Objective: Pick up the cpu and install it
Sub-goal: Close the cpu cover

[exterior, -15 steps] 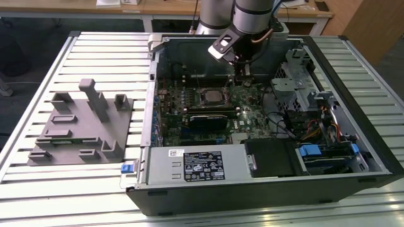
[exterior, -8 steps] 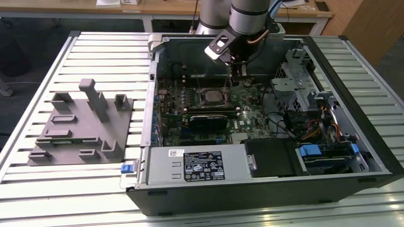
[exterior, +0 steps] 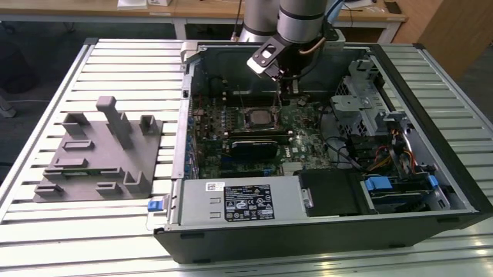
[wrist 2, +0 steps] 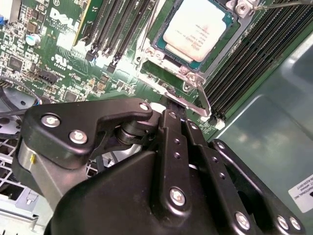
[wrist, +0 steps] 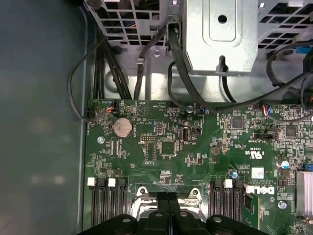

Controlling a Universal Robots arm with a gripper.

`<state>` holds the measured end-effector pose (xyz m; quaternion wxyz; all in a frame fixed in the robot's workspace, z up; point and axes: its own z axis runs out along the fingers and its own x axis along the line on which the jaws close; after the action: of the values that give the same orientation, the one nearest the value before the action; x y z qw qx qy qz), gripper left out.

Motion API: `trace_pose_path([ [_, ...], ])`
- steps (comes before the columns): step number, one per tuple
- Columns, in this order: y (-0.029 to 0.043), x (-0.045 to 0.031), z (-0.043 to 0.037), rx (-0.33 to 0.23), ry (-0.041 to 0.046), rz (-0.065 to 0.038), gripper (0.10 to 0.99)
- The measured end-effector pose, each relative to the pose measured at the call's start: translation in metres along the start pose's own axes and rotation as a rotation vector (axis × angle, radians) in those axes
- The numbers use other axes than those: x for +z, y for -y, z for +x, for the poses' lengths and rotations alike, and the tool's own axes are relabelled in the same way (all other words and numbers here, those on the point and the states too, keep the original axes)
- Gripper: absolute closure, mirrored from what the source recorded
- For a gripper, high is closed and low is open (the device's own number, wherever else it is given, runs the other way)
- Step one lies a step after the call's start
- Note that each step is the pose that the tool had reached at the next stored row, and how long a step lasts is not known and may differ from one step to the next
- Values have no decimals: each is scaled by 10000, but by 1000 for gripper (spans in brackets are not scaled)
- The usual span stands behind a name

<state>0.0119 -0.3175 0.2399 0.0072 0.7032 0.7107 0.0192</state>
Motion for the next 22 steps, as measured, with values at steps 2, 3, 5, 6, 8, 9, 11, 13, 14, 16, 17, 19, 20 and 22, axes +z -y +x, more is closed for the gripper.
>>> trace_pose_path([
  [2, 14, 6, 0, 0, 0, 0, 980],
  [3, 22, 9, 0, 1, 1, 0, 980],
  [5, 36, 15, 0, 0, -1, 0, 980],
  [6, 41, 19, 0, 0, 0, 0, 980],
  [8, 57, 32, 0, -1, 1, 1, 980],
  [9, 79, 41, 0, 0, 0, 0, 980],
  [11, 120, 64, 0, 1, 0, 0, 980],
  [13, 162, 84, 0, -1, 1, 0, 980],
  [14, 186, 93, 0, 0, 0, 0, 980],
  [16, 243, 103, 1, -1, 0, 0, 980],
  [17, 268, 106, 0, 0, 2, 0, 980],
  [19, 320, 108, 1, 1, 0, 0, 980],
  [20, 342, 108, 2, 0, -1, 0, 980],
  [22, 396, 109, 2, 0, -2, 0, 980],
])
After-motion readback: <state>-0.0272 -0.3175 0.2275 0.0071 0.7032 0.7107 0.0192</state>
